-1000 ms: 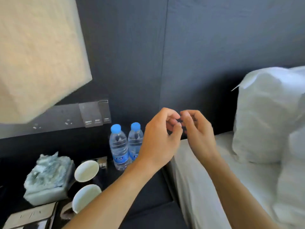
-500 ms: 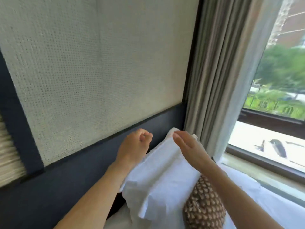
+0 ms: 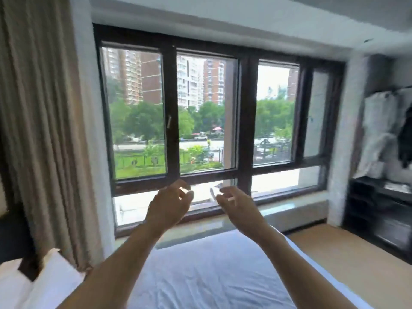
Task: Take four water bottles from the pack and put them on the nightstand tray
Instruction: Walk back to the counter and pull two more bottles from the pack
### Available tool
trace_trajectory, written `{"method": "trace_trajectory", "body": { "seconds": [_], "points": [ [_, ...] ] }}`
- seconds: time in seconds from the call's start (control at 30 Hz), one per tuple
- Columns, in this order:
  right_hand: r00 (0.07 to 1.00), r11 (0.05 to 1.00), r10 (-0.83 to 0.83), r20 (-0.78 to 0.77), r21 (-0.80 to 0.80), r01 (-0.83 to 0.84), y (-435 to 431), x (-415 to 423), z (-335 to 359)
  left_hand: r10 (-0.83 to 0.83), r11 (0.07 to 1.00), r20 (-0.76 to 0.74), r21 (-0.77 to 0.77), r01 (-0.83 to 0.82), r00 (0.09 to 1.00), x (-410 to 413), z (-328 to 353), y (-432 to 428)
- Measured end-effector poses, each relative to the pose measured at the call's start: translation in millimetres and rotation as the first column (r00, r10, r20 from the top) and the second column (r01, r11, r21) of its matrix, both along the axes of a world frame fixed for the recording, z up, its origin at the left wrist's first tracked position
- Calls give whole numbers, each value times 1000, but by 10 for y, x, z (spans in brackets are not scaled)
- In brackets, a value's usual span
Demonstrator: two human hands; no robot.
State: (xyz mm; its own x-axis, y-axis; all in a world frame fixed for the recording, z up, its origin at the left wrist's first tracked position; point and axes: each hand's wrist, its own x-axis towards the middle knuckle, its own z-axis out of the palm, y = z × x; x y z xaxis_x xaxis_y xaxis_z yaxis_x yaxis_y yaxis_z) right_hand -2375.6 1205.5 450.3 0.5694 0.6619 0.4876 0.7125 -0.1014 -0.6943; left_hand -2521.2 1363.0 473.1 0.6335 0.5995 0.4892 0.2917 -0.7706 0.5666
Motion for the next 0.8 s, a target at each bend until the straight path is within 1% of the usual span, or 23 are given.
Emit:
{"method": "trace_trajectory", "body": {
  "seconds": [0.1,0.17,0.23,0.3,0.43,0.53,0.6,0.7,0.8],
  "points": [
    [977,976,-211,14,-46,211,-1205,665,-27,-193,981,-42,21,194,980,934,54,-923],
    [942,940,-337,4,-65,336,-2055,1054,-88,-308,951,-47,14,309,950,1524,45,-1609],
    [893,892,-448,-39,-80,444,-2942,1404,-148,-423,906,-54,-2,424,904,2101,2,-2362],
    [831,832,-552,-67,-104,545,-3854,1716,-207,-530,848,-57,-15,531,846,2667,-71,-3181],
    [662,673,-739,-125,-116,730,-5652,2229,-331,-717,697,-47,-45,716,695,3760,-276,-4909],
    [555,572,-818,-150,-115,812,-6820,2486,-374,-816,578,-58,-126,807,575,4457,-475,-6120],
    [486,509,-856,-175,-124,852,-7458,2665,-385,-857,514,-73,-178,839,510,4880,-612,-6800],
    [408,439,-894,-182,-188,878,-8167,3025,-450,-885,466,-111,-225,856,452,5433,-806,-7543],
    [353,383,-922,-158,-244,891,-8634,3482,-590,-901,433,-160,-271,860,404,5945,-1004,-8007]
  ]
}}
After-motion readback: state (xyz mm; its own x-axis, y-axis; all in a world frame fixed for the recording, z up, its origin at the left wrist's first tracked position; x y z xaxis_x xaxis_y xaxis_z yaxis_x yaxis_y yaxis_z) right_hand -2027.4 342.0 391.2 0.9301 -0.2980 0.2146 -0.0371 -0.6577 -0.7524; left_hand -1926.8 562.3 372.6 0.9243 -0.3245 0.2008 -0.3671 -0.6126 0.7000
